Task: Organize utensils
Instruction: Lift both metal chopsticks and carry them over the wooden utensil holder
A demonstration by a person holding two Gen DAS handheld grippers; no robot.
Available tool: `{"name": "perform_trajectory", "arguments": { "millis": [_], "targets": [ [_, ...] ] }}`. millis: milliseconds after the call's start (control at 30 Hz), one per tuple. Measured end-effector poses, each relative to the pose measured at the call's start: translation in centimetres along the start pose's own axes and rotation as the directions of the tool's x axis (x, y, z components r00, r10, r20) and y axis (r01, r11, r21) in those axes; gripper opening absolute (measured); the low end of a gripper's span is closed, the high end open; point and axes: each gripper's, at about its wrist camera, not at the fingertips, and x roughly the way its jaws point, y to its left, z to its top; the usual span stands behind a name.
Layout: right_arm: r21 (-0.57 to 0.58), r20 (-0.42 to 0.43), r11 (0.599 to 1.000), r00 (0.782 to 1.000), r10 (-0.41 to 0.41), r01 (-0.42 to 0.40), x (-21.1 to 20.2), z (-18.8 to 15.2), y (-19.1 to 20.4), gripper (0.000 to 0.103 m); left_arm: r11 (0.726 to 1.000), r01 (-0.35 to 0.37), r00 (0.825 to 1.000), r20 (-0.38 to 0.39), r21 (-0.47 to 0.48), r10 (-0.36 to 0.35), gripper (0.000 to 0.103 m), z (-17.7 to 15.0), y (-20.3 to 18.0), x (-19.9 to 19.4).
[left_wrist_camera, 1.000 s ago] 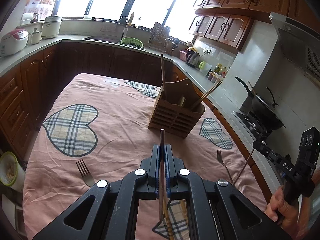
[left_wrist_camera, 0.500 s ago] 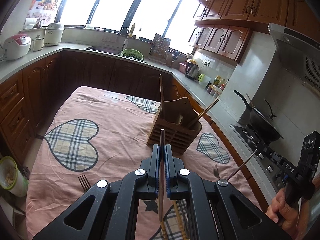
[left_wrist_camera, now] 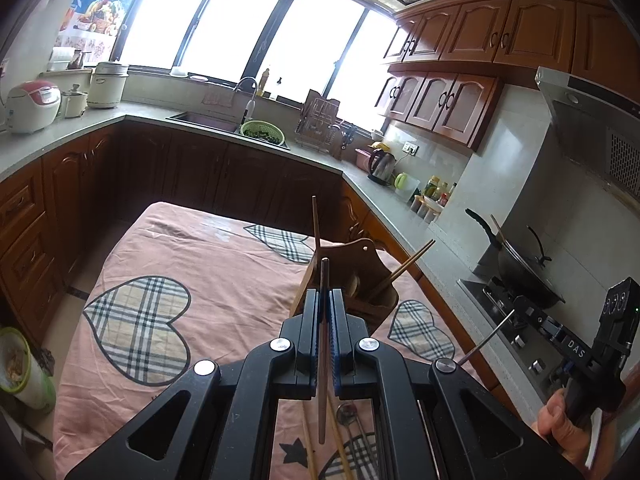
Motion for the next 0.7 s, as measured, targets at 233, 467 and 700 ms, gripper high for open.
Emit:
{"name": "perform_trajectory", "arguments": {
  "millis": [233, 467, 700],
  "targets": [
    [-0.002, 0.057, 1.0, 0.998, -0.009, 0.009, 1.0, 2.8, -0.3, 0.003, 1.0, 0.004, 0.998, 0.055, 0.008, -0.004, 0.003, 2.4, -0.4, 1.7],
    [-0.004, 0.119, 1.0, 0.993, -0.02, 0.021, 2.7, 6.0, -0.3, 0.003, 1.0, 0.024, 0.995, 0.092, -0.005, -0.023, 0.003, 4.6, -0.4, 4.8],
    [-0.013, 0.152, 0.999, 0.988, -0.039, 0.042, 5.8, 8.2, -0.5, 0.003, 1.0, 0.012, 0.99, 0.143, 0.006, -0.012, 0.003, 6.8, -0.8, 9.1]
  ]
}}
